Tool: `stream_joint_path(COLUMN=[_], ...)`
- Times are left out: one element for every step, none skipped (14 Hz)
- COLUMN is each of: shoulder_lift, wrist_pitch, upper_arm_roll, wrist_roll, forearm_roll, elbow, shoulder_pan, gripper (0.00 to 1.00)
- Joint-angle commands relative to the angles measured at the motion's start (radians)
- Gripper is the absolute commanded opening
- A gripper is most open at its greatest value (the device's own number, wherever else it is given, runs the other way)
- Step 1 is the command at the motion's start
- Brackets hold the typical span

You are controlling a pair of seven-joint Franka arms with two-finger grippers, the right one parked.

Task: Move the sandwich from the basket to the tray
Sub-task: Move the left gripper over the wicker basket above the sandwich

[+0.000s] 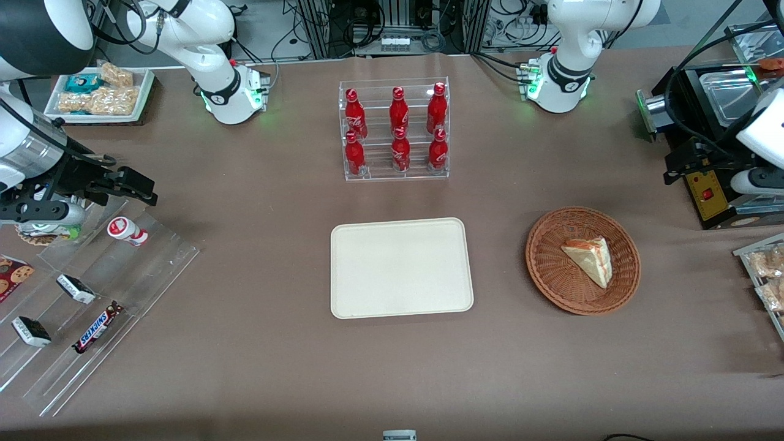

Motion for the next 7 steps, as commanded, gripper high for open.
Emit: stream_joint_path(shoulder_lift=[0.004,0.005,0.004,0.004,0.004,0.007,0.008], wrist_pitch=[-0.035,-0.044,-0.049,-0.049,-0.047,-0.046,-0.044], upper_arm_roll=[-0.022,-0.022,-0.022,-0.022,-0.022,-0.022,-0.022], wrist_roll=[-0.041,-0.042,-0.042,-0.042,-0.047,-0.047,-0.047], forearm_roll=[-0.009,-0.009,-0.009,-0.009,-0.009,-0.008,-0.006], elbow=[0.022,0.023,0.023,0.023,0.023,0.022,0.02], shoulder_pan=[0.002,0.002,0.004,0.004,0.004,0.004,0.004], gripper=[1.0,1.0,1.0,1.0,1.0,1.0,1.0])
